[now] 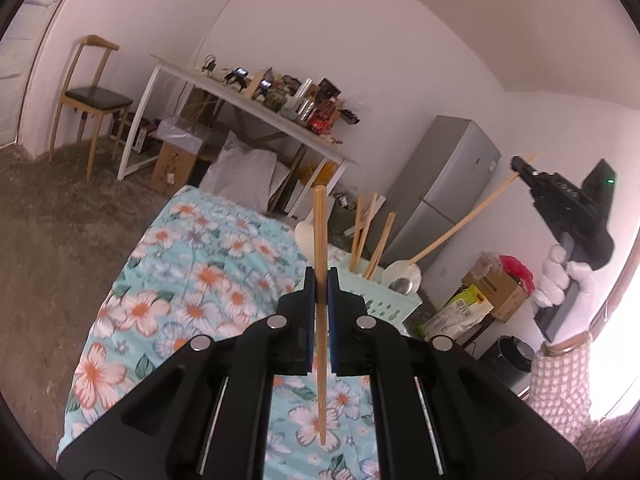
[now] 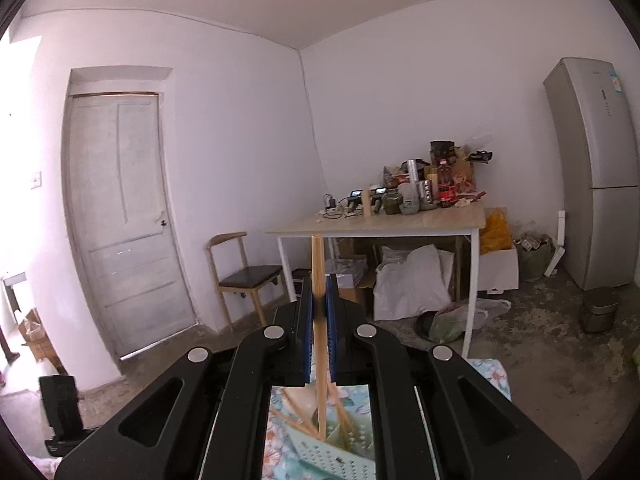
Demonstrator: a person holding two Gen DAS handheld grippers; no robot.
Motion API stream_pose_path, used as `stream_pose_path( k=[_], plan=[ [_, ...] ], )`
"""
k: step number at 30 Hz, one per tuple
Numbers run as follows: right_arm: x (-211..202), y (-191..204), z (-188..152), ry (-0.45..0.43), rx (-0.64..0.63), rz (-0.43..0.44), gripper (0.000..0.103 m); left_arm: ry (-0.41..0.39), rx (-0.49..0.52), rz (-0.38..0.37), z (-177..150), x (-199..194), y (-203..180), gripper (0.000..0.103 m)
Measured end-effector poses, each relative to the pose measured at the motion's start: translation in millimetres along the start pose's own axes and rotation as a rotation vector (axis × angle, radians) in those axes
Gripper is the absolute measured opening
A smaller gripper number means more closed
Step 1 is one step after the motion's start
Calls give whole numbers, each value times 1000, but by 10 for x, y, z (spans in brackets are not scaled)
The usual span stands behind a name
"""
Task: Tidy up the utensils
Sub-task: 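Raise both held chopsticks upright above the green holder, then lower the chopstick into the holder and open the left tool while the right tool lowers its own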
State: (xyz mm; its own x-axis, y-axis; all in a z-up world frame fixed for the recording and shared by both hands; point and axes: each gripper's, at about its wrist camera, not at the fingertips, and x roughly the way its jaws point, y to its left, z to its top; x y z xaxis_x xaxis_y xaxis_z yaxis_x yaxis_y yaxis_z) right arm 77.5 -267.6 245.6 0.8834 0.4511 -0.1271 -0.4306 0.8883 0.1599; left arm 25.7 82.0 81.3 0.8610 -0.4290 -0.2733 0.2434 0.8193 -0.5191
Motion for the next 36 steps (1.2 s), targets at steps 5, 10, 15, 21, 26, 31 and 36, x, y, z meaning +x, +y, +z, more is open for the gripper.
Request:
stream_pose_path(
  k=[5, 10, 15, 21, 26, 31, 36],
  plan=[
    [179, -92, -31, 22, 4, -20, 6, -28, 12, -50, 174, -13, -74, 5],
    [443, -193, -163, 65, 6, -26, 6, -68, 39, -105, 409, -13, -236, 5],
    [656, -279, -305, 116, 2, -32, 6, -121, 94, -143, 591, -37, -436, 5],
    [892, -370, -489, 177, -21, -34, 6, -153, 126, -173, 727, 51, -622, 5],
    [1108, -462, -720, 275, -27, 3, 8, -164, 154, -179, 781, 133, -768, 5],
    [932, -597, -769, 222, 38, 18, 45, -173, 173, -179, 827, 206, -892, 5],
    [466, -699, -663, 93, 106, 13, 49, -187, 185, -182, 886, 316, -1040, 5]
  ],
)
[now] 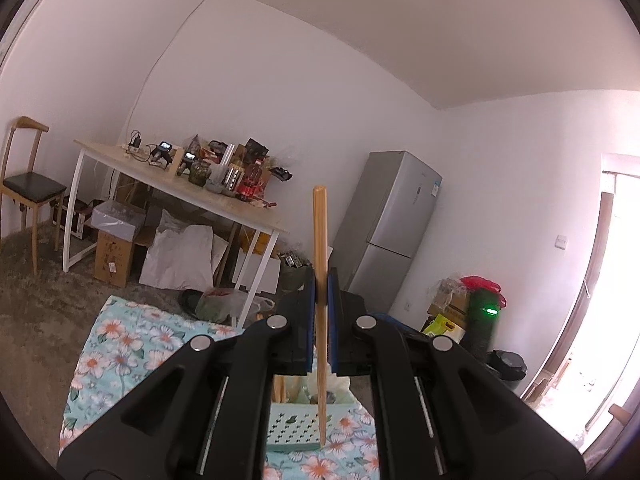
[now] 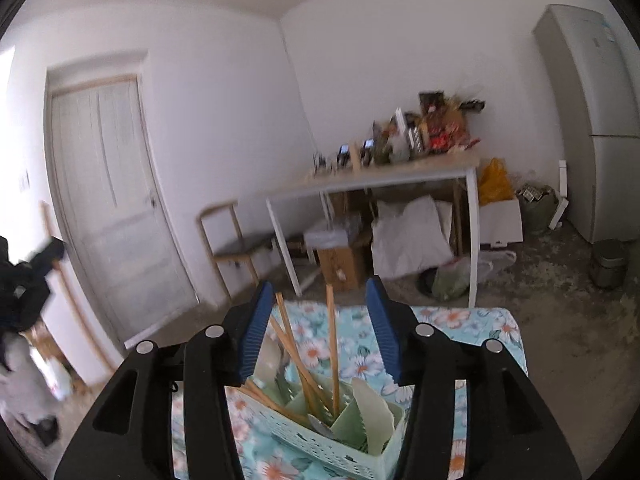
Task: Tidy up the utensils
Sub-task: 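Lower the chopstick into the holder and open the left tool while the right tool lowers its own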
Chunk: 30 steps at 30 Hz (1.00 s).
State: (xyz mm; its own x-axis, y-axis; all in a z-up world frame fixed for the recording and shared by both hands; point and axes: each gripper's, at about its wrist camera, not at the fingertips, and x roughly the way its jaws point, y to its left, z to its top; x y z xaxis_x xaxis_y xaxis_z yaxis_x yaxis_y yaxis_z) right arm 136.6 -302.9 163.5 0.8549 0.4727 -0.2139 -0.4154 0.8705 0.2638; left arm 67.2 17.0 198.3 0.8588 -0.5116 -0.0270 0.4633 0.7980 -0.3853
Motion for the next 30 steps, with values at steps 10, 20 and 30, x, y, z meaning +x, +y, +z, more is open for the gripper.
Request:
stream_pose_path(
  k=[10, 20, 30],
  plan=[
    [-835, -2, -330, -125, 78, 9, 51, -5, 53, 67, -6, 534, -178, 5],
    [-1062, -212, -630, -114, 148, 16, 51, 23, 91, 176, -215, 1159, -190, 5],
    [-1078, -310, -783, -83, 161, -3, 51, 109, 41, 182, -530, 1406, -80, 23]
  ],
)
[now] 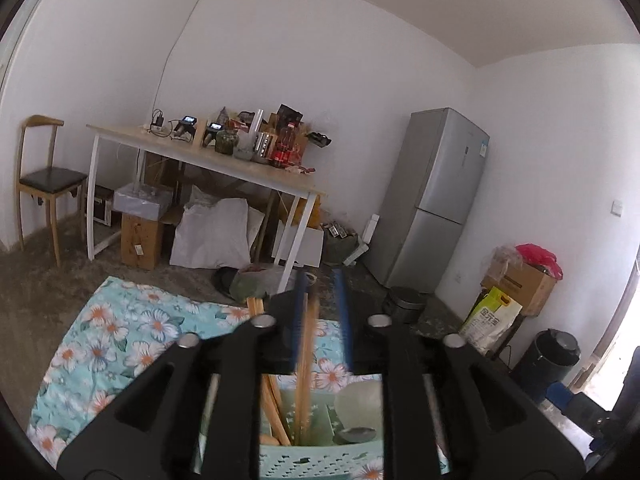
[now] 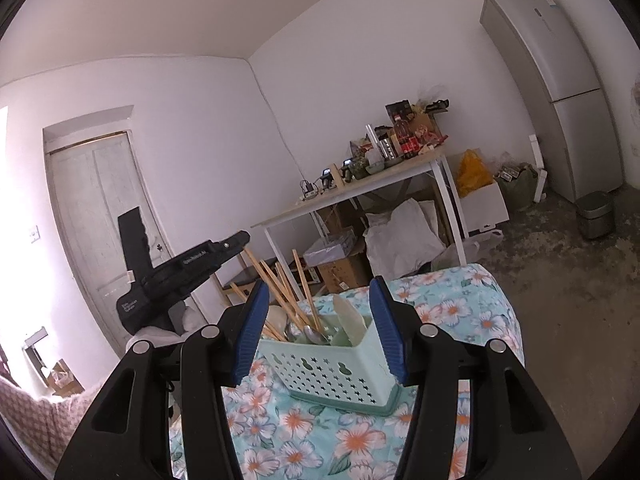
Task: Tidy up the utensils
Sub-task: 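Lower the chopstick into the holder and open the left tool while the right tool lowers its own, then open the right tool and withdraw both tools from the holder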
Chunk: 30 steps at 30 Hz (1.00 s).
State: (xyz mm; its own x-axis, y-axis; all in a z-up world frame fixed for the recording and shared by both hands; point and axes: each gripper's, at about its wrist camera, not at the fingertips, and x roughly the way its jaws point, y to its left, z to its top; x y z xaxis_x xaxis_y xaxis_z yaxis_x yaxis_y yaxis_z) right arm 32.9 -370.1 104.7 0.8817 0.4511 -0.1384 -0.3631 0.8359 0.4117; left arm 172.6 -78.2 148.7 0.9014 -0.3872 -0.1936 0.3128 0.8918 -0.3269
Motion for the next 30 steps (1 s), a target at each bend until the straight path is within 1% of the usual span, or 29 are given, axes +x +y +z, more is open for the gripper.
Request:
stream_pose_path(
  k=[2, 4, 6, 7, 9, 11, 13, 15, 16, 18, 21, 24, 26, 28, 30],
  plan=[
    [-17, -18, -4, 1, 7, -2, 51, -10, 0, -11, 8, -74, -5, 26],
    [-27, -18, 9, -3, 9, -3, 51, -24, 10, -18, 35, -164, -25, 31],
    [-46, 7, 10, -6, 4, -3, 51, -40, 14, -26, 66, -266, -37, 40],
    [-45, 26, 12, -5, -1, -5, 51, -48, 17, -28, 86, -339, -41, 42],
    [-57, 55, -10, -1, -5, -6, 52, -62, 19, -28, 111, -482, -41, 52],
    [-66, 78, -33, 7, -2, -6, 56, -70, 19, -17, 130, -628, -15, 58],
    [-49, 117, -70, 22, 1, -9, 56, -67, 12, -16, 130, -801, 36, 64],
    [-9, 171, -119, 43, 0, -13, 59, -61, 9, -7, 109, -937, 97, 74],
    [15, 198, -148, 54, -5, -26, 61, -55, 12, 7, 86, -1006, 129, 75],
    [51, 252, -208, 75, -24, -53, 64, -42, 12, 31, 48, -1095, 198, 82],
    [184, 343, -339, 130, -52, -110, 70, 3, 14, 84, -72, -1213, 314, 84],
    [319, 430, -466, 193, -77, -160, 71, 36, 22, 134, -211, -1289, 422, 86],
    [408, 500, -557, 234, -100, -196, 73, 71, 35, 172, -307, -1305, 502, 87],
    [467, 560, -641, 263, -114, -225, 76, 93, 36, 204, -397, -1332, 547, 87],
    [509, 598, -698, 286, -123, -252, 78, 132, 29, 239, -509, -1346, 614, 89]
  ],
)
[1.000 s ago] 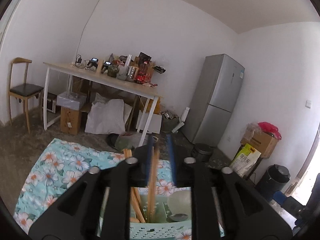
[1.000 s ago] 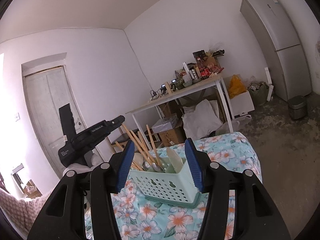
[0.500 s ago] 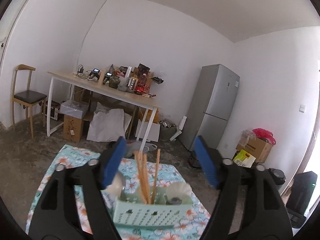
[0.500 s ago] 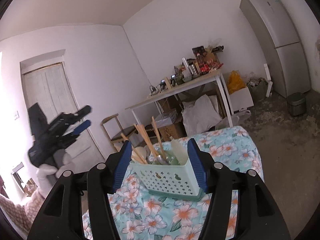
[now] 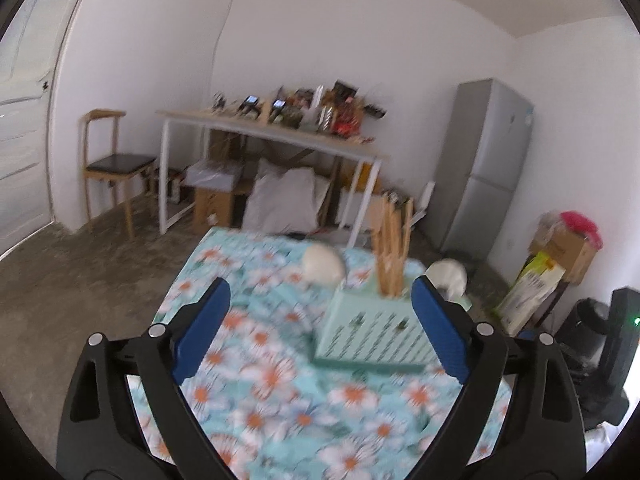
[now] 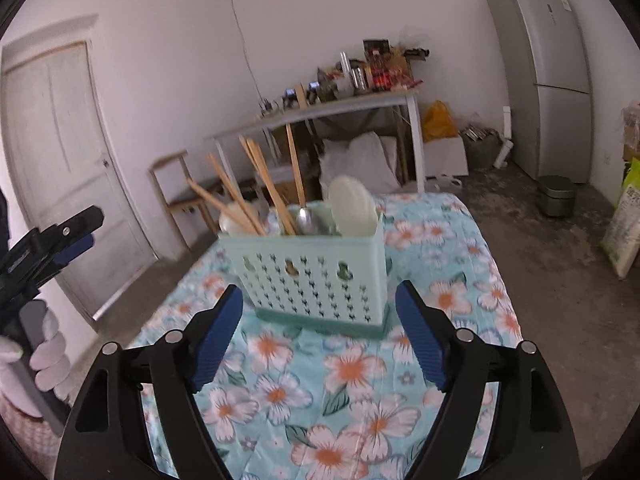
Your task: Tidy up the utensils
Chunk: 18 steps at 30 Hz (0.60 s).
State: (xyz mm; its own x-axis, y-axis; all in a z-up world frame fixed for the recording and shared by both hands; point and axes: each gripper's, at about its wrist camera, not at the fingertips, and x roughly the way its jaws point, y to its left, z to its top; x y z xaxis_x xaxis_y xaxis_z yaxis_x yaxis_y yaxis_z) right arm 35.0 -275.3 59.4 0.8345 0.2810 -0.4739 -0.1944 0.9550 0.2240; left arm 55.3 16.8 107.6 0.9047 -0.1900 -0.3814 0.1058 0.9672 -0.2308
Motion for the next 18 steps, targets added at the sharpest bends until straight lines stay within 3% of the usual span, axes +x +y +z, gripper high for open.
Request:
stream_pose_path(
  k=[8, 18],
  plan=[
    [117, 72, -143, 70, 18, -75, 83, 64, 20, 82, -249, -41, 100, 91],
    [142, 91, -214, 94, 24, -163, 89, 148, 18, 146, -344, 69, 132, 93]
  ],
)
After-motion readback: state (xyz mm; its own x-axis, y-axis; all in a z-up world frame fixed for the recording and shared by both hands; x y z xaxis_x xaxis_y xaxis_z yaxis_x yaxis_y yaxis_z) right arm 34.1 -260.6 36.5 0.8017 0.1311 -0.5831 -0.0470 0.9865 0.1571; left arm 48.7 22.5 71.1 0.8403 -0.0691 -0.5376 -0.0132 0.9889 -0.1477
